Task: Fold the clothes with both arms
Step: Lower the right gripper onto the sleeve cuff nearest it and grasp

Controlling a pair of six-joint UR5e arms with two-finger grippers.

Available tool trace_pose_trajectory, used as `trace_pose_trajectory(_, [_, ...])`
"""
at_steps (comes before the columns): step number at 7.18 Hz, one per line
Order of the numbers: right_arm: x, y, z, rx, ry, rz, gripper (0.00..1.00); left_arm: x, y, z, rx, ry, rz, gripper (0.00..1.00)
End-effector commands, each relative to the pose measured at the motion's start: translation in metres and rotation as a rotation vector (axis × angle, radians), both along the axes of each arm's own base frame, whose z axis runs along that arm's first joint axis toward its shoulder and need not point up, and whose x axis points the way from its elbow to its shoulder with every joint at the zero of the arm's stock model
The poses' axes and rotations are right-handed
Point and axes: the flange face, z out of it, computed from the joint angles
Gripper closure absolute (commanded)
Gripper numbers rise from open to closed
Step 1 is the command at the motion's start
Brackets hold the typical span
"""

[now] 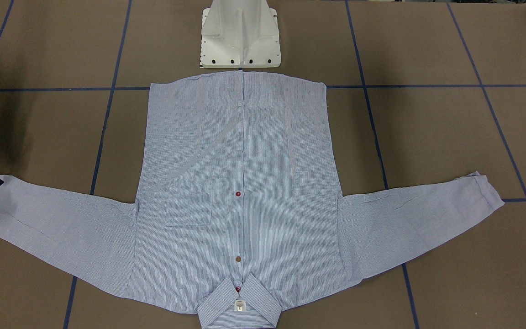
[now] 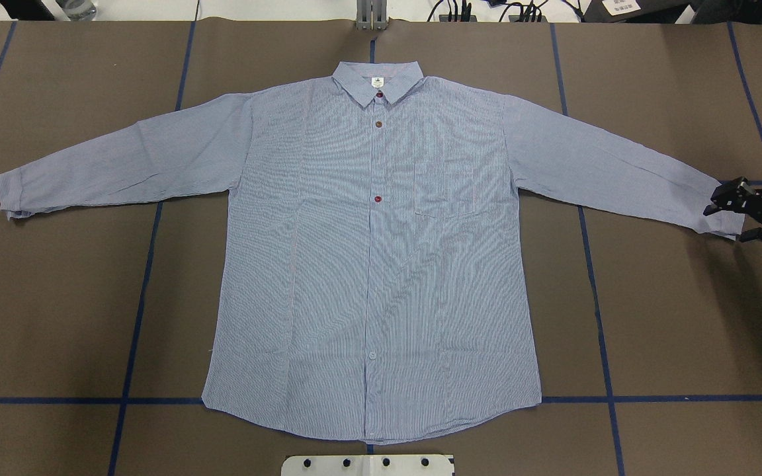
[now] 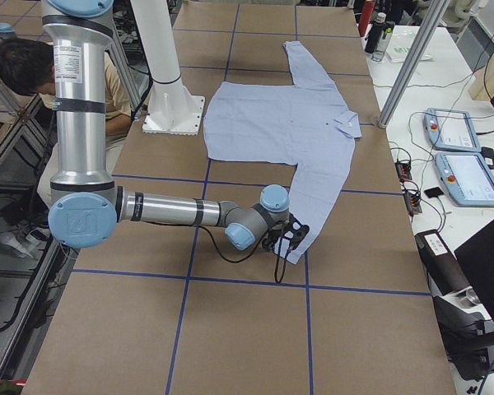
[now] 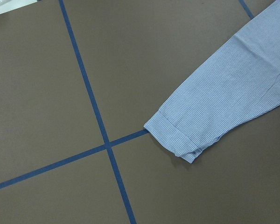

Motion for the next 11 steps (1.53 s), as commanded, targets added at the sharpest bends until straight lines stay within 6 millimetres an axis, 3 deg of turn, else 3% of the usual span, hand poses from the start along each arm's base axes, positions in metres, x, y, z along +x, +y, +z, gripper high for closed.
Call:
trace_pose_trajectory(1, [0.000,0.002,0.008,-0.013,0.007,-0.001,0.15,0.000,0.000,-0.001,0.001,0.000,0.000,0.00])
trace_pose_trajectory(3, [0.001,0.002,0.010,-0.016,0.010,0.003,0.26,0.000,-0.001,-0.001,0.003,0.000,0.000,0.00])
trace_pose_trajectory(6, [0.001,0.003,0.012,-0.019,0.013,0.004,0.56,0.000,0.000,-0.005,0.009,0.000,0.000,0.00])
trace_pose_trajectory(7, [0.001,0.003,0.012,-0.019,0.013,0.004,0.74,0.000,0.000,-0.006,0.010,0.000,0.000,0.00])
trace_pose_trajectory(8, [0.002,0.003,0.012,-0.014,0.011,0.004,1.00,0.000,0.000,-0.007,0.010,0.000,0.000,0.00])
trace_pose_trajectory(10, [0.003,0.003,0.000,0.020,-0.007,0.010,1.00,0.000,0.000,-0.009,0.015,0.001,0.000,0.00])
trace_pose_trajectory(11, [0.001,-0.003,-0.033,0.073,-0.034,0.011,1.00,0.000,0.000,-0.010,0.015,0.001,0.000,0.00])
